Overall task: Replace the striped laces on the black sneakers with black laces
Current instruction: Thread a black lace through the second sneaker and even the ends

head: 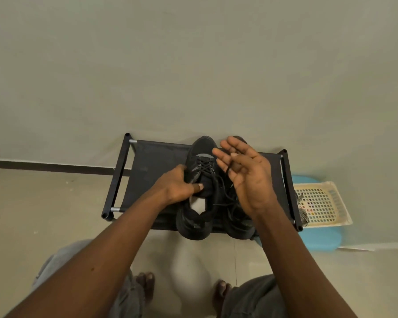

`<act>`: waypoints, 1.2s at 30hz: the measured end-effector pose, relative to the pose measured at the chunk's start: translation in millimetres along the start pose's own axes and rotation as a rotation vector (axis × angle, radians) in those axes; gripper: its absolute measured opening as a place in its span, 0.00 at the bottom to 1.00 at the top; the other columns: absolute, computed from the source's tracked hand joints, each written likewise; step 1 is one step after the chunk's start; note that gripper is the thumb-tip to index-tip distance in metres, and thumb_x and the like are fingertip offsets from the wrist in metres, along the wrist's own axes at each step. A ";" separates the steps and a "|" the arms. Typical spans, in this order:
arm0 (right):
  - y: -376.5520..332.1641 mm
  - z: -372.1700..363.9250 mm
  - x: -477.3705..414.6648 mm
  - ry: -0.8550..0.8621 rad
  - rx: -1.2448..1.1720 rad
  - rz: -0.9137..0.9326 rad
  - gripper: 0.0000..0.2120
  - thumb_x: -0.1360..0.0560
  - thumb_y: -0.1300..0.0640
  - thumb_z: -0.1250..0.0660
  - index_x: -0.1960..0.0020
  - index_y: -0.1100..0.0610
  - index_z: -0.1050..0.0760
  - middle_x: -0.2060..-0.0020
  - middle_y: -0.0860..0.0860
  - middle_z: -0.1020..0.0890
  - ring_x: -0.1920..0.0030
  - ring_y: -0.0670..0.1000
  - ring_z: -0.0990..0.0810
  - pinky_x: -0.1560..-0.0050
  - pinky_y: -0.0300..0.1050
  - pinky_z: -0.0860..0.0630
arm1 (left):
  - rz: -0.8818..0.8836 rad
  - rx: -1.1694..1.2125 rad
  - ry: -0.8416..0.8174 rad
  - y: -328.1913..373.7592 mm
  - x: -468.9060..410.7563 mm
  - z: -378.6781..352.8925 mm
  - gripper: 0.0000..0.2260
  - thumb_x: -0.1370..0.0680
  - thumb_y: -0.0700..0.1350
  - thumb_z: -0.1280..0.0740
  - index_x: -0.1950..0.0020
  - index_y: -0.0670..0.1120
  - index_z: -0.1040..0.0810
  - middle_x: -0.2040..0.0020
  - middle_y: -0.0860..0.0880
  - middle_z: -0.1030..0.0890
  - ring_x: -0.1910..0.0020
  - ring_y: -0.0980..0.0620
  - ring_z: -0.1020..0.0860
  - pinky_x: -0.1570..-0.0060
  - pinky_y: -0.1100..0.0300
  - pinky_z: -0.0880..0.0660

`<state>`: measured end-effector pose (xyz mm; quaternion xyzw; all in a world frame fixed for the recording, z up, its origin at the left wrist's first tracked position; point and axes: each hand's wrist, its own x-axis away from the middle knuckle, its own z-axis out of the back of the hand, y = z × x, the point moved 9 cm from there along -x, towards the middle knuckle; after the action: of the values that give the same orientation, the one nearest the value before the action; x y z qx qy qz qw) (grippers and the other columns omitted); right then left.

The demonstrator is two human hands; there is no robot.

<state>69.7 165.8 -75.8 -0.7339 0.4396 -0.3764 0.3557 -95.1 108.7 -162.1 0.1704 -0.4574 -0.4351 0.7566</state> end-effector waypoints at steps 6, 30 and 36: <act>17.6 -23.4 -7.6 -0.137 -0.465 -0.222 0.25 0.20 0.59 0.41 0.25 0.69 0.34 0.31 0.66 0.25 0.32 0.64 0.23 0.26 0.58 0.31 | -0.319 0.496 0.140 51.4 52.3 3.7 0.17 0.19 0.51 0.28 0.30 0.51 0.22 0.41 0.54 0.15 0.40 0.60 0.18 0.35 0.59 0.23; 8.5 28.1 -36.9 -0.057 -0.591 -0.209 0.32 0.23 0.50 0.37 0.26 0.68 0.34 0.31 0.65 0.24 0.30 0.64 0.24 0.25 0.60 0.33 | -0.275 0.690 0.028 57.3 22.5 11.5 0.09 0.16 0.45 0.33 0.46 0.43 0.14 0.69 0.50 0.24 0.64 0.52 0.20 0.51 0.57 0.19; 4.9 68.3 -47.6 0.176 -0.384 -0.160 0.28 0.21 0.48 0.37 0.27 0.63 0.30 0.32 0.59 0.21 0.34 0.60 0.20 0.31 0.59 0.26 | -0.104 0.880 0.184 23.4 8.9 42.0 0.13 0.15 0.50 0.36 0.44 0.45 0.13 0.70 0.54 0.31 0.73 0.57 0.36 0.71 0.63 0.32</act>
<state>111.1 220.6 -123.1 -0.7848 0.4730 -0.3755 0.1388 -116.8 120.5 -120.0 0.5363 -0.5206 -0.2197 0.6270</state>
